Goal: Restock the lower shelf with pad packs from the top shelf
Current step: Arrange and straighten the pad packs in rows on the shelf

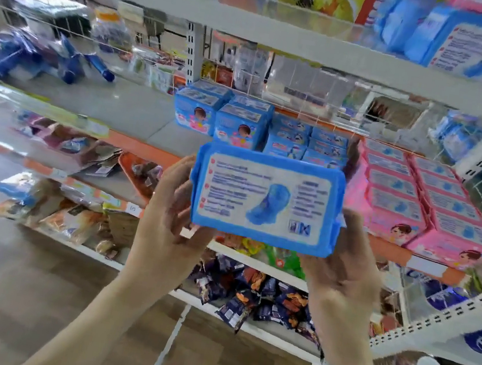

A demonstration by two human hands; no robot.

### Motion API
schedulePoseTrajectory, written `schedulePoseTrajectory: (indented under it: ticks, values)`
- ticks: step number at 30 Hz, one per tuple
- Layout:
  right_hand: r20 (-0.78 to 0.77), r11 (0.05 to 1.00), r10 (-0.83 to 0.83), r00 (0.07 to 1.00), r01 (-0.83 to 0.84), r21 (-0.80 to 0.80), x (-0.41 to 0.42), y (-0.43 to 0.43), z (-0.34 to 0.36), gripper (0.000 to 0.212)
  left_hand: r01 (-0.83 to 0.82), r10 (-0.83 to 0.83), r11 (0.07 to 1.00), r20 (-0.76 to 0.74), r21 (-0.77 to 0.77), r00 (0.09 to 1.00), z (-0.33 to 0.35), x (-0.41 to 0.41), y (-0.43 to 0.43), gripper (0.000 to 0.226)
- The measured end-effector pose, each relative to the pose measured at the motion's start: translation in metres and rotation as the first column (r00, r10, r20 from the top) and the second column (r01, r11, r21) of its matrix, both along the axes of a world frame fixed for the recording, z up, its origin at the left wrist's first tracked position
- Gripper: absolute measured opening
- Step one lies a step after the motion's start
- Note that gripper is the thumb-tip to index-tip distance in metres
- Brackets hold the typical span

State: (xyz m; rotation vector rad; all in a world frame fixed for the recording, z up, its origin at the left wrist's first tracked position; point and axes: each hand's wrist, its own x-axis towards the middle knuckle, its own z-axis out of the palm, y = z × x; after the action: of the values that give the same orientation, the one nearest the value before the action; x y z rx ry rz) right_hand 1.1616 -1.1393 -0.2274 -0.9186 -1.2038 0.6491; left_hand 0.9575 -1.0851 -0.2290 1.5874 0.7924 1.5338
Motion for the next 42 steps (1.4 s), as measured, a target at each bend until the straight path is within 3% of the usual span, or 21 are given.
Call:
schedulePoseTrajectory:
  ticks: [2,5,9,13,21,25,29,37,42]
  values:
    - [-0.046,0.999,0.033,0.998,-0.033,0.008,-0.025,0.011,-0.005,0.042,-0.033,0.033,0.999,-0.002,0.002,0.999,-0.009,-0.024,0.008,0.101]
    - [-0.004,0.999,0.031,1.000,-0.031,0.021,-0.057,0.033,-0.009,0.044,-0.083,0.083,0.997,0.005,0.007,0.997,-0.021,-0.058,0.023,0.106]
    - [-0.022,1.000,0.010,1.000,-0.009,0.025,-0.098,0.058,-0.009,0.050,-0.116,0.116,0.993,0.025,0.016,0.993,-0.018,-0.099,0.044,0.081]
    - [0.038,0.993,-0.016,0.999,0.020,-0.115,-0.119,0.079,-0.007,0.051,-0.117,0.118,0.987,-0.001,-0.110,0.993,-0.011,-0.129,0.071,0.053]
    - [0.012,0.970,-0.050,0.999,0.052,-0.236,-0.139,0.103,-0.014,0.046,-0.086,0.078,0.970,-0.042,-0.227,0.996,-0.017,-0.140,0.105,0.045]
    - [0.035,0.946,-0.099,0.994,0.105,-0.306,-0.130,0.121,-0.026,0.047,-0.070,0.039,0.958,-0.116,-0.278,0.993,-0.034,-0.129,0.128,0.057]
    - [0.086,0.928,-0.123,0.989,0.145,-0.343,-0.119,0.151,-0.038,0.050,-0.034,-0.037,0.953,-0.226,-0.301,0.974,-0.043,-0.114,0.160,0.074]
    - [0.272,0.905,-0.109,0.956,0.209,-0.371,-0.099,0.238,-0.057,0.047,-0.082,-0.029,0.953,-0.355,-0.292,0.934,-0.048,-0.093,0.238,0.073]
    - [0.394,0.884,-0.084,0.915,0.251,-0.394,-0.100,0.285,-0.067,0.062,-0.212,0.065,0.932,-0.440,-0.295,0.896,-0.062,-0.098,0.277,0.053]
